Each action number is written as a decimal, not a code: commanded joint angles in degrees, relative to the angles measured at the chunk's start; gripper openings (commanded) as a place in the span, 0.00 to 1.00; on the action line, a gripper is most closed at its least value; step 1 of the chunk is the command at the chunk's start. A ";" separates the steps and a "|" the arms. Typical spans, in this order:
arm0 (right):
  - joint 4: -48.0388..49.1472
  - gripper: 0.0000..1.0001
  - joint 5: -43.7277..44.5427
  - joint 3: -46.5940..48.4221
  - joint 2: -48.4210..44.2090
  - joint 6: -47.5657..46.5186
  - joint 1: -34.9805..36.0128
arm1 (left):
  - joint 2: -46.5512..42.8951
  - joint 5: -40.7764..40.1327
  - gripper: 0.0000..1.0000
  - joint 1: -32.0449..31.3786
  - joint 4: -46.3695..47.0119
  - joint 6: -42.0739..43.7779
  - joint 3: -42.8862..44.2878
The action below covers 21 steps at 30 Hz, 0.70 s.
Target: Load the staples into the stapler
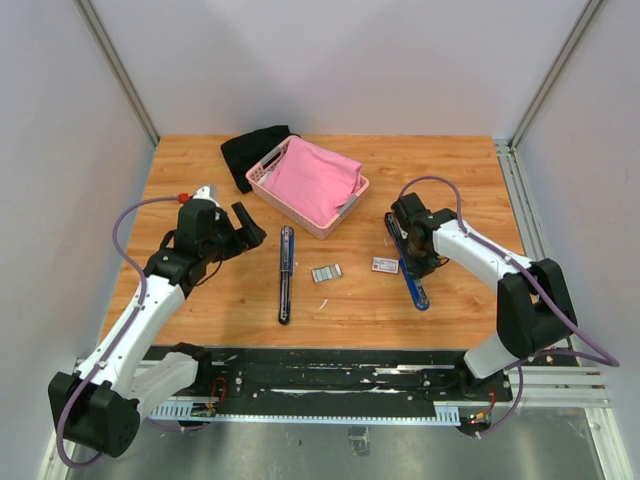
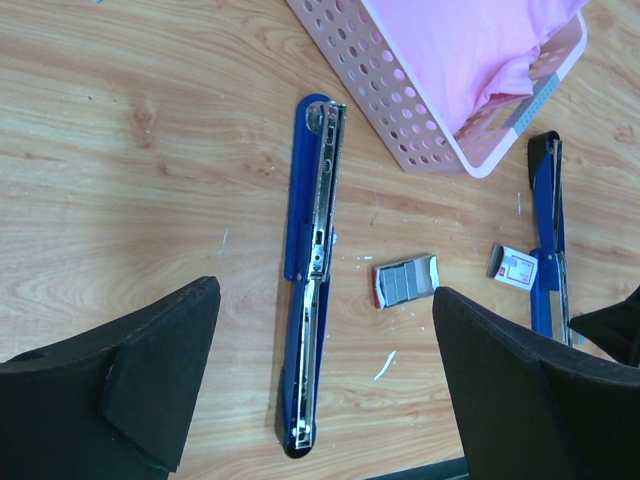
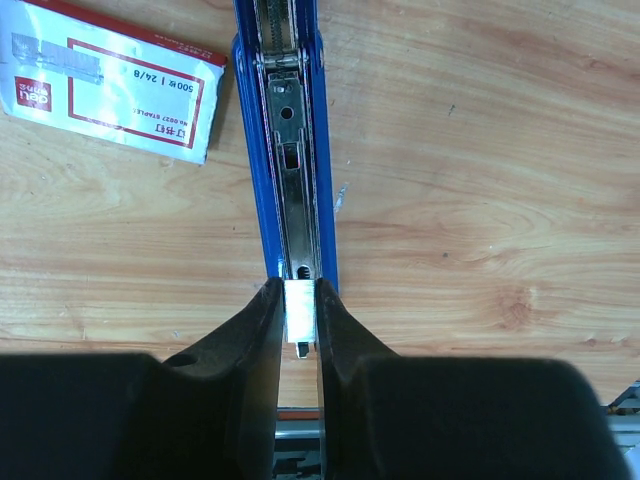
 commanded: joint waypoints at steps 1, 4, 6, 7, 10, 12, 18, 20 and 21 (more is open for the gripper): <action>-0.63 0.13 -0.12 -0.73 -1.03 -2.34 0.61 | 0.34 0.28 0.92 -0.28 1.94 0.64 0.63; -0.28 0.13 -0.90 -1.37 -1.00 -2.95 0.61 | 0.32 0.29 0.92 -0.26 2.02 0.49 0.48; -0.22 0.13 -1.18 -1.67 -0.80 -3.14 0.61 | 0.28 0.36 0.92 -0.24 2.03 0.46 0.33; -0.09 0.13 -1.19 -1.85 -0.66 -3.18 0.61 | 0.22 0.37 0.92 -0.25 2.00 0.39 0.28; 0.13 0.13 -0.96 -2.49 -0.20 -3.40 0.61 | -0.06 0.21 0.92 -0.29 1.73 0.38 0.19; 0.36 0.13 -0.78 -2.80 -0.08 -3.62 0.61 | -0.30 0.15 0.92 -0.23 1.55 0.40 0.19; 0.87 0.13 -1.07 -2.73 0.28 -3.78 0.61 | -0.42 0.15 0.92 -0.29 1.46 0.42 0.19; 0.93 0.12 -1.18 -2.84 0.42 -3.70 0.61 | -0.44 0.16 0.92 -0.29 1.41 0.40 0.23; 1.03 0.13 -1.19 -2.78 0.52 -3.69 0.61 | -0.45 0.07 0.92 -0.29 1.33 0.38 0.27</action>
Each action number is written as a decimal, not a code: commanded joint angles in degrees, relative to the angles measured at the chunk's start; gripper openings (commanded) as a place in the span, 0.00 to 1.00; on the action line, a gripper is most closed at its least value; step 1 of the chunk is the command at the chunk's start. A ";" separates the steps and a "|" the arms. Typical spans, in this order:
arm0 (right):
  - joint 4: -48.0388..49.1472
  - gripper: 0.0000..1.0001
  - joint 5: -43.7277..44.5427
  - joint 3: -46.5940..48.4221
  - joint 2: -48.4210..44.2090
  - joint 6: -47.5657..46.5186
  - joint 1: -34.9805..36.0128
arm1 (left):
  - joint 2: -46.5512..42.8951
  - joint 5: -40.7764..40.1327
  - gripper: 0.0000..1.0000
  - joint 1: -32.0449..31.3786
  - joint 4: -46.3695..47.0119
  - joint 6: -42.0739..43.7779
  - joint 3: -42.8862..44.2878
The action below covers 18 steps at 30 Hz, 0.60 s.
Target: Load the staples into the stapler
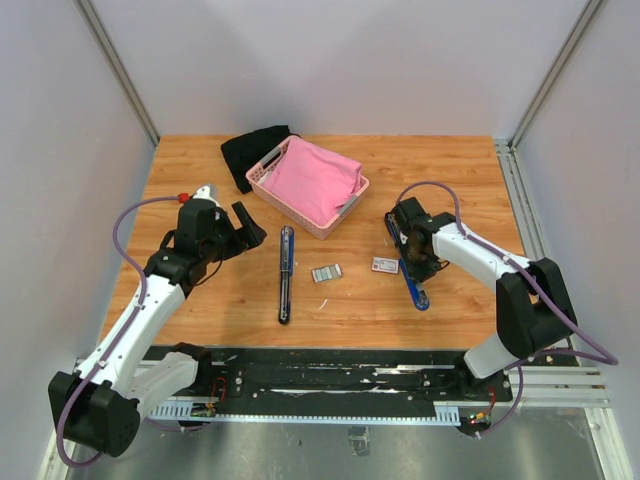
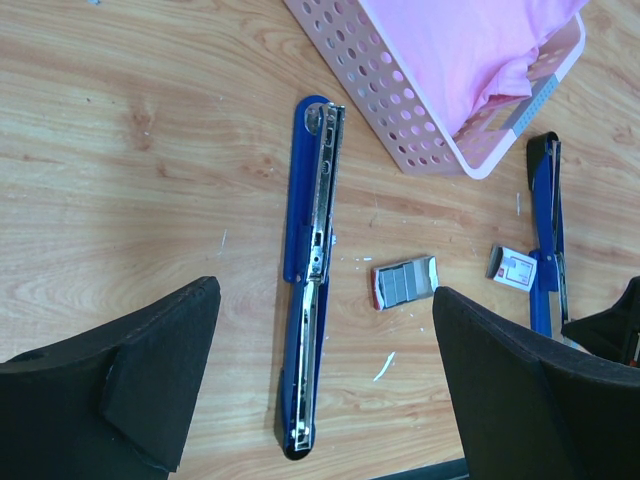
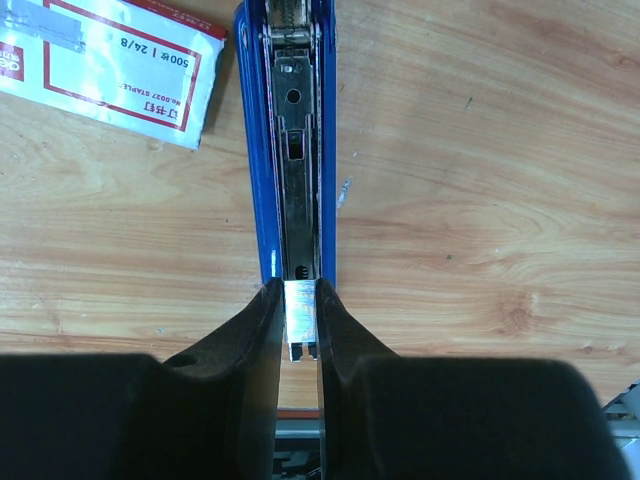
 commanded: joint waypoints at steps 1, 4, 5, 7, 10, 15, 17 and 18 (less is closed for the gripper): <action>0.17 0.13 -0.39 -0.64 0.54 -0.65 0.61 | -0.87 -0.11 0.92 -0.23 0.84 0.35 0.28; 0.31 0.12 -0.13 -0.86 0.53 -0.86 0.56 | -1.04 -0.25 0.92 -0.28 0.73 0.37 0.20; 0.27 0.13 0.02 -0.98 0.53 -0.99 0.60 | -1.06 -0.28 0.92 -0.29 0.74 0.36 0.19; 0.25 0.12 0.15 -1.09 0.48 -1.23 0.61 | -1.06 -0.25 0.92 -0.24 0.71 0.35 0.12; 0.05 0.12 0.18 -0.98 0.43 -1.56 0.61 | -1.06 -0.30 0.92 -0.27 0.69 0.40 0.13; -1.35 0.12 -0.08 1.03 0.45 -2.46 0.52 | -0.93 -0.20 0.92 -0.26 0.75 0.40 0.27; -1.69 0.12 -0.10 1.93 0.45 -2.77 0.52 | -0.88 -0.20 0.92 -0.26 0.80 0.40 0.28; -1.89 0.12 -0.10 2.20 0.49 -2.90 0.52 | -0.81 -0.21 0.92 -0.29 0.80 0.39 0.28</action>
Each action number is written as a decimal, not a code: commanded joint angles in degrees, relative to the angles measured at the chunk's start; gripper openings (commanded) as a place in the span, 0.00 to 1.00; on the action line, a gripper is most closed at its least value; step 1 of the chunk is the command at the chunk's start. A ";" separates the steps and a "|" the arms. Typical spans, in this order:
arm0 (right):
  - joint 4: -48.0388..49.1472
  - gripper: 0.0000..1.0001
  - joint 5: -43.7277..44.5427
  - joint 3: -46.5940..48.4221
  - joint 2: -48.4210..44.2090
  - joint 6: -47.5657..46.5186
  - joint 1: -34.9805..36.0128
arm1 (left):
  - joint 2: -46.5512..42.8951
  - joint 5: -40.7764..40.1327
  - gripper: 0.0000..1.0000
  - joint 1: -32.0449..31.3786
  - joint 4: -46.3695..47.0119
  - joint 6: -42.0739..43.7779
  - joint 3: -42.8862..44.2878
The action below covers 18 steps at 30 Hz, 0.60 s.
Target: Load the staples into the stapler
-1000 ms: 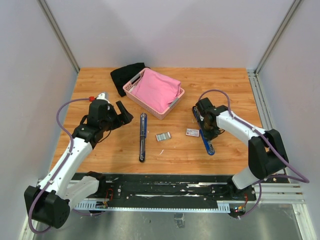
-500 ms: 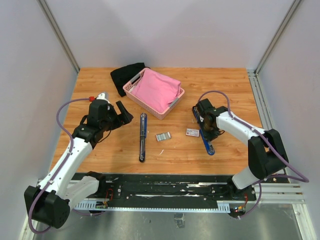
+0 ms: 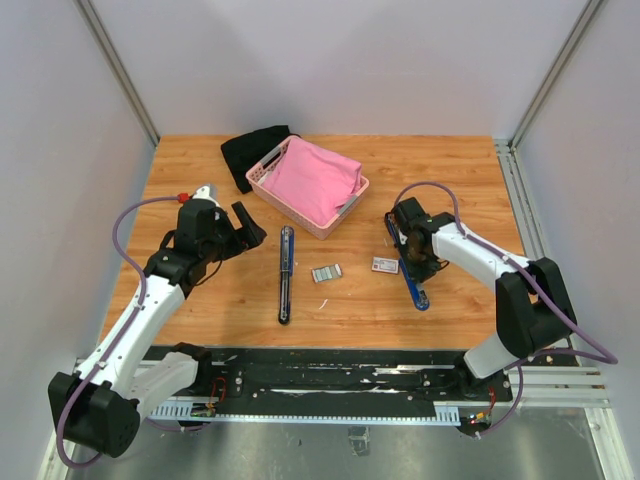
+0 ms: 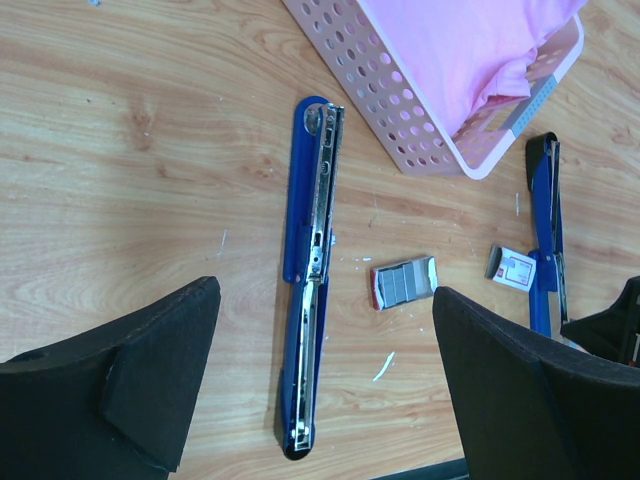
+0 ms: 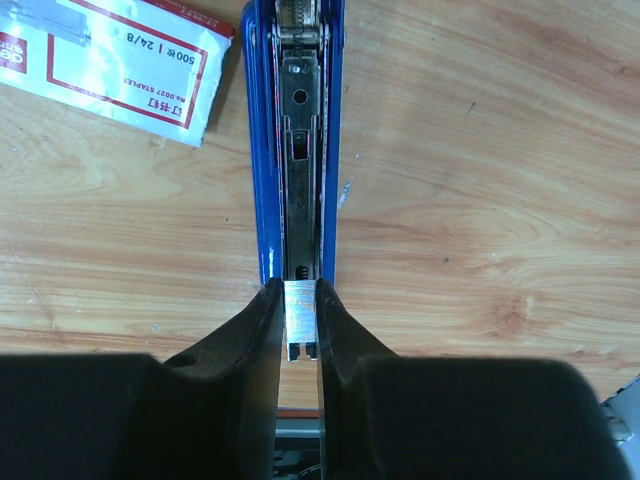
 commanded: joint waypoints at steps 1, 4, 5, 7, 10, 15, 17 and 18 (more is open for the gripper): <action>-2.17 0.12 0.25 2.68 0.43 -1.80 0.44 | -0.64 -0.18 0.92 -0.29 0.78 0.36 0.28; -2.18 0.12 -0.12 2.93 0.94 -2.08 0.34 | -0.64 -0.08 0.92 -0.28 0.86 0.38 0.28; -2.12 0.12 -0.23 2.87 1.10 -2.12 0.34 | -0.64 -0.09 0.92 -0.29 0.86 0.36 0.32; -1.93 0.12 -0.61 2.68 1.31 -2.15 0.34 | -0.69 -0.19 0.92 -0.29 0.80 0.40 0.28; -1.67 0.12 -0.97 2.44 1.56 -2.13 0.34 | -0.71 -0.20 0.92 -0.22 0.78 0.38 0.28; -1.06 0.12 -1.07 1.52 1.99 -2.15 0.34 | -0.80 -0.20 0.92 -0.29 0.77 0.35 0.19; -0.84 0.12 -0.99 1.09 2.10 -2.13 0.34 | -0.90 -0.33 0.92 -0.29 0.70 0.37 0.19; -0.70 0.12 -0.92 0.88 2.11 -2.13 0.34 | -0.97 -0.40 0.92 -0.29 0.68 0.42 0.19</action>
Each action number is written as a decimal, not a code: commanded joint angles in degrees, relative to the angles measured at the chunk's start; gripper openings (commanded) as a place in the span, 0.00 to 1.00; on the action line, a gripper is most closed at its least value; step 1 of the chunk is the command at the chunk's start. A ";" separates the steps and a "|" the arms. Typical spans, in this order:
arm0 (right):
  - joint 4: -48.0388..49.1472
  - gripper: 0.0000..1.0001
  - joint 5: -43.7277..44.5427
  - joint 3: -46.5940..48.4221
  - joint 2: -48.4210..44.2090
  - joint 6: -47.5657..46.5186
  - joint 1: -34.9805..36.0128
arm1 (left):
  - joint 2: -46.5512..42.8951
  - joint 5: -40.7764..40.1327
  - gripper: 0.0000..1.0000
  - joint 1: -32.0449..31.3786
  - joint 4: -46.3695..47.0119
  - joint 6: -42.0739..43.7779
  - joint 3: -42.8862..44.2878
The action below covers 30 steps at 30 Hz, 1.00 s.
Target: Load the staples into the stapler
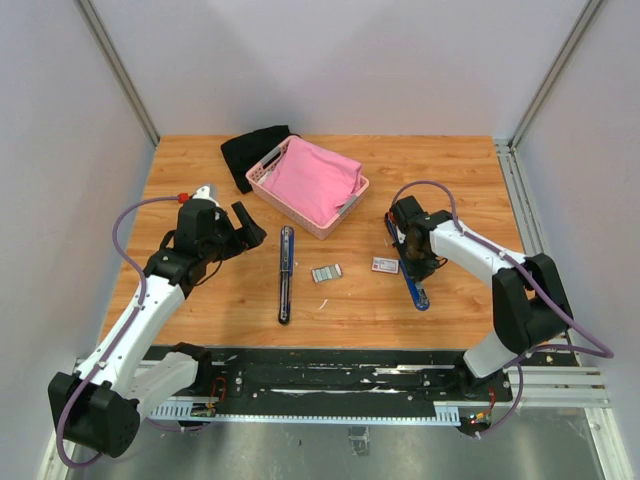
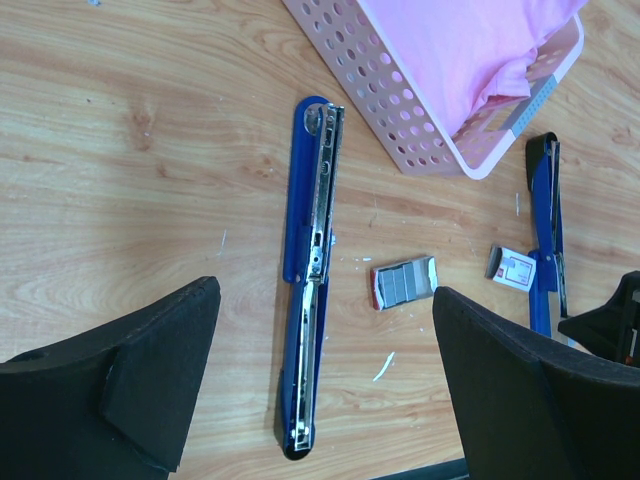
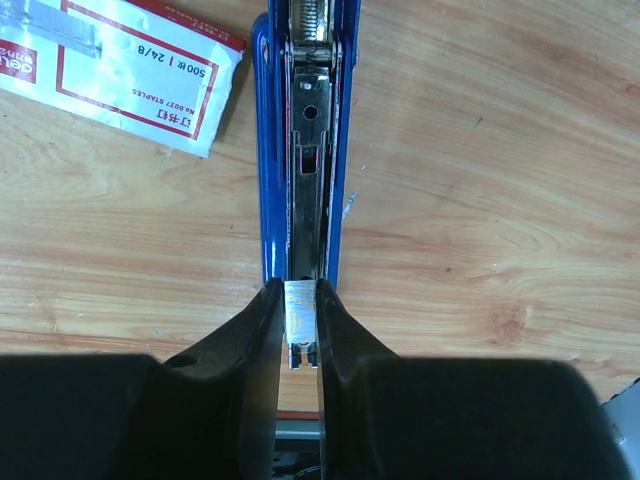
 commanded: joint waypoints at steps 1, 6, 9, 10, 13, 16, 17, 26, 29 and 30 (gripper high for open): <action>-0.25 0.12 -0.20 -0.84 0.64 -0.79 0.34 | -0.99 -0.45 0.92 -0.29 0.65 0.46 0.14; -0.16 0.12 0.13 -1.32 0.41 -1.03 0.19 | -0.99 -0.45 0.92 -0.25 0.63 0.46 0.25; -0.75 0.12 -0.34 -0.52 0.31 -1.30 0.06 | -0.86 -0.34 0.92 -0.28 0.60 0.46 0.28; -0.98 0.12 -0.23 -0.12 0.38 -1.44 0.00 | -0.82 -0.29 0.92 -0.28 0.60 0.46 0.35; -1.39 0.12 -0.17 1.10 0.42 -1.99 -0.24 | -0.88 -0.33 0.92 -0.28 0.67 0.47 0.43; -1.75 0.12 -0.62 2.07 0.40 -2.26 -0.52 | -0.95 -0.35 0.92 -0.29 0.65 0.46 0.45; -1.91 0.12 -0.84 2.32 0.39 -2.28 -0.60 | -0.97 -0.35 0.92 -0.25 0.63 0.46 0.45; -1.80 0.12 -1.14 2.22 0.79 -2.64 -0.84 | -0.82 -0.18 0.92 -0.24 0.74 0.55 0.62; -1.21 0.12 -1.14 1.13 0.79 -2.64 -0.89 | -0.82 -0.26 0.92 -0.27 0.70 0.55 0.69; -0.98 0.12 -1.07 0.87 0.79 -2.64 -0.89 | -0.77 -0.20 0.92 -0.29 0.74 0.63 0.64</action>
